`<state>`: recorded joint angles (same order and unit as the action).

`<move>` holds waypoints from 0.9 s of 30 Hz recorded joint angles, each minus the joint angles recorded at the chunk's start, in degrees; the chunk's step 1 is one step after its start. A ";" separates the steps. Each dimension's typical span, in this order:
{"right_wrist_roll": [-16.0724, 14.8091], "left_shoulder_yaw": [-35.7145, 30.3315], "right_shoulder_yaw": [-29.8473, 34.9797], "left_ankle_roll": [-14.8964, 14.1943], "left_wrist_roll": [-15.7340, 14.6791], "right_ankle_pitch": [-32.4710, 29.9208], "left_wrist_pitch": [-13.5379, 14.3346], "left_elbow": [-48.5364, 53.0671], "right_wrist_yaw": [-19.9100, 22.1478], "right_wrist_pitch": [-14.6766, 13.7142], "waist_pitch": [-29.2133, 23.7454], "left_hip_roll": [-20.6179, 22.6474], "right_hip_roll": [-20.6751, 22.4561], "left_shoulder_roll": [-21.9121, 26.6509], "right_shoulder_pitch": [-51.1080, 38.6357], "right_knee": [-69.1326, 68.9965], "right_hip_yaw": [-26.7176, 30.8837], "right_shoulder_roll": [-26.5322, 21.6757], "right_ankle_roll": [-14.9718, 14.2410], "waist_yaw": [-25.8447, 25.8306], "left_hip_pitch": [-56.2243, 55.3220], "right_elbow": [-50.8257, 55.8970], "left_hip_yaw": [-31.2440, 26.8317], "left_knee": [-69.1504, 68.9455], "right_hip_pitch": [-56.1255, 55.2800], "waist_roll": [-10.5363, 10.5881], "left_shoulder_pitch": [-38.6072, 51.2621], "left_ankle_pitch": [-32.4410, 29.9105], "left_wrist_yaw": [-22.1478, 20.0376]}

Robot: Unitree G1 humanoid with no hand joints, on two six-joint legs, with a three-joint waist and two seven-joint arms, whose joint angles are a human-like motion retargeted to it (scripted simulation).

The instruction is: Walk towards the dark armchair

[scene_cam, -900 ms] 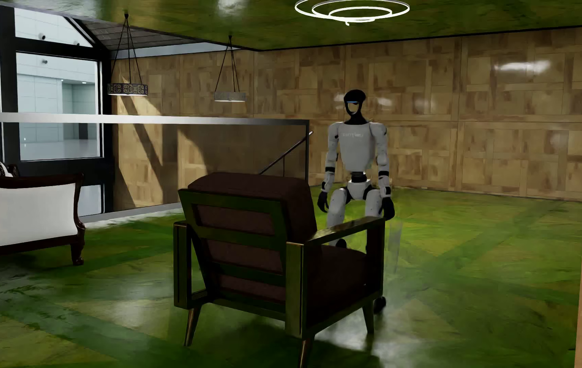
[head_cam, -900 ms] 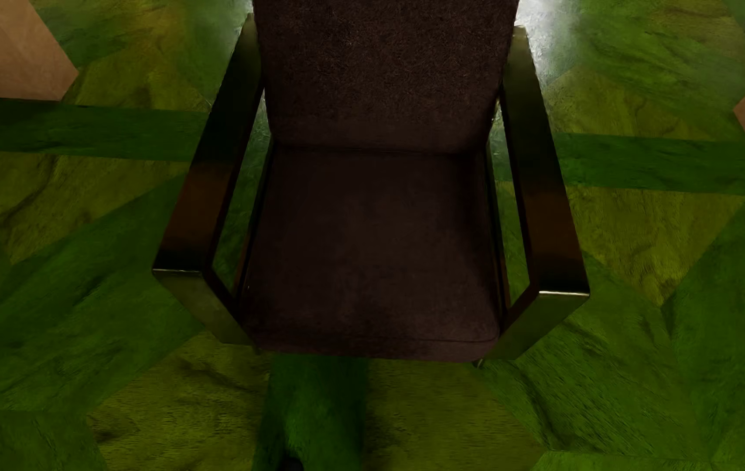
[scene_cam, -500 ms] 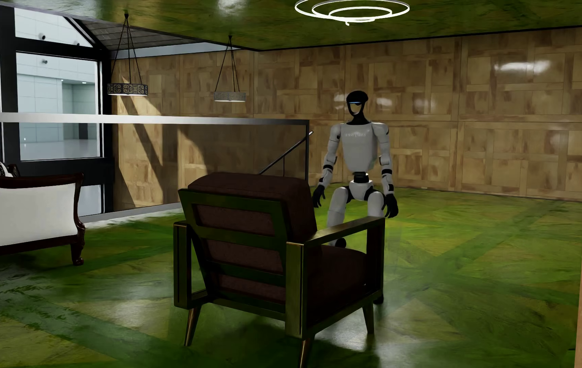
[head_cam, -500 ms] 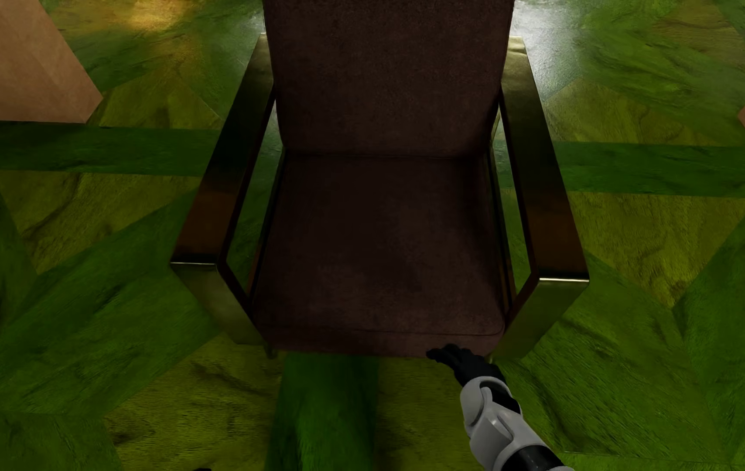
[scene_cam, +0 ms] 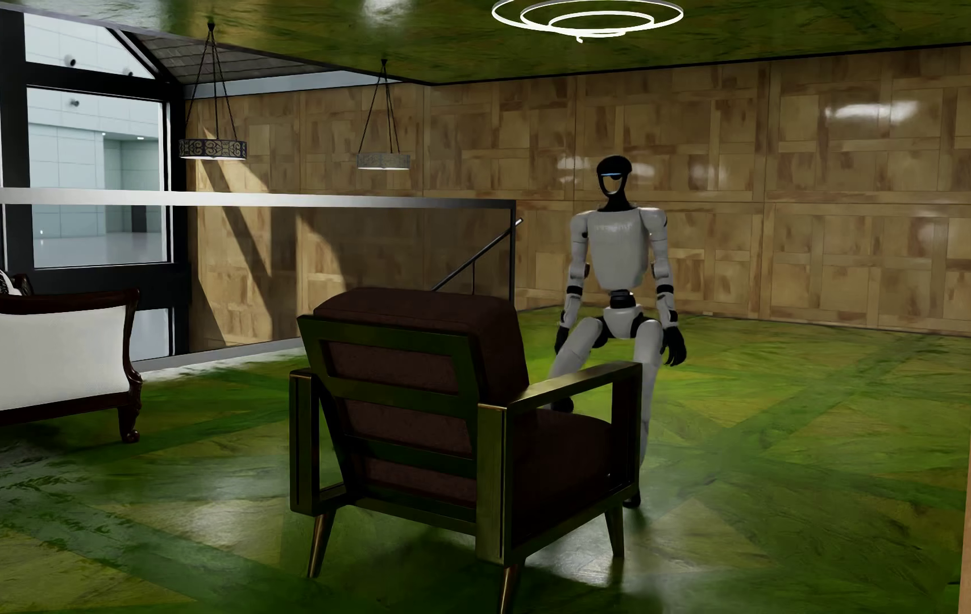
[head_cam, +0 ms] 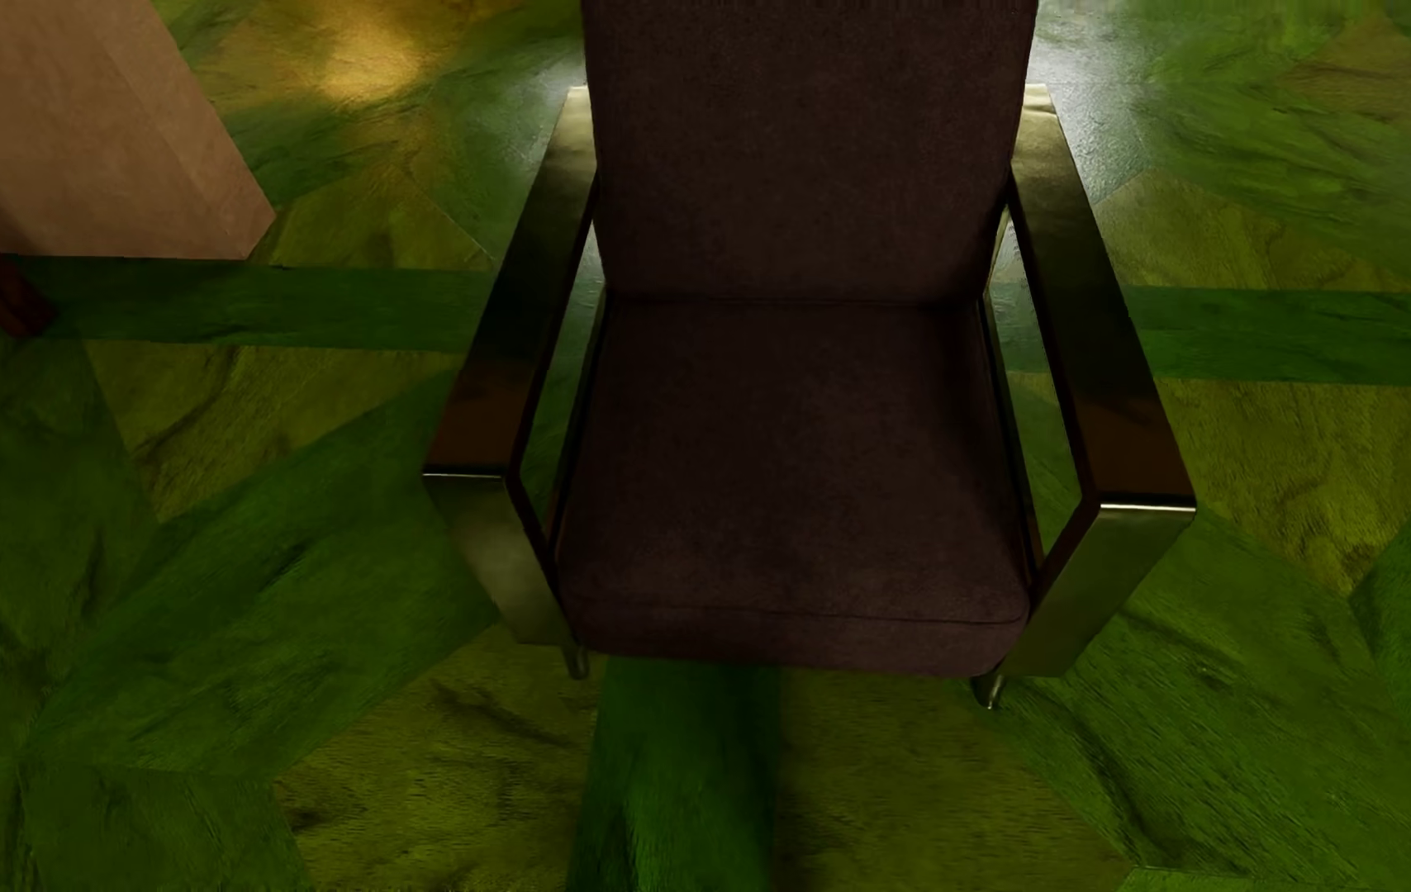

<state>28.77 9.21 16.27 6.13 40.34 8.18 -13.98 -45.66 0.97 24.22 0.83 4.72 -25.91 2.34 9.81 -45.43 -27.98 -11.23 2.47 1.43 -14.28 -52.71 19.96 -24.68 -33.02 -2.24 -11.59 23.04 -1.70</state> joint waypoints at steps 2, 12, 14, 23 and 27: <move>0.03 0.01 0.12 -0.34 0.95 4.78 -0.51 -2.06 -3.28 -0.45 0.34 -0.05 2.55 0.41 3.95 8.10 -2.49 -0.06 0.10 -0.65 0.40 0.48 -0.76 0.61 5.20 -0.86 -1.32 -0.50 1.69; 5.41 5.32 8.83 -3.62 -0.49 2.92 -1.58 -4.91 -4.92 -0.69 -1.21 -1.92 3.51 -2.89 -0.67 9.84 -6.03 -0.60 1.48 -0.48 0.74 6.32 -3.50 -2.78 9.38 -4.61 2.93 2.07 0.60; 8.61 4.57 12.58 -3.28 -0.67 2.51 -1.17 -2.51 -5.86 -1.76 -1.02 -2.31 4.55 -3.53 -5.11 11.88 -6.73 -2.66 1.45 0.24 1.49 7.72 -3.57 -1.83 10.64 -5.04 4.76 3.01 0.22; 5.07 3.90 10.41 -0.01 -2.42 0.32 0.40 1.38 0.45 -3.47 -0.85 -3.52 6.44 -3.42 -15.58 11.37 -3.47 -3.99 0.14 1.94 1.54 16.32 -0.78 -1.56 8.48 -5.19 5.04 5.49 -1.69; 3.83 4.87 11.77 0.19 -1.54 -0.62 -1.30 -1.39 -1.03 -3.03 -0.48 -3.86 7.83 -2.16 -14.81 13.43 -2.85 -2.21 1.14 1.88 1.76 12.41 0.09 -0.58 8.63 -4.51 3.71 5.28 -0.67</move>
<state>32.60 14.08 28.04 6.32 38.80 7.56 -15.29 -47.05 -0.07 21.18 0.35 0.86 -18.08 0.18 -5.00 -32.01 -30.82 -13.44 3.61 3.31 -12.52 -40.31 20.04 -25.26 -24.40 -6.75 -7.88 28.32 -2.36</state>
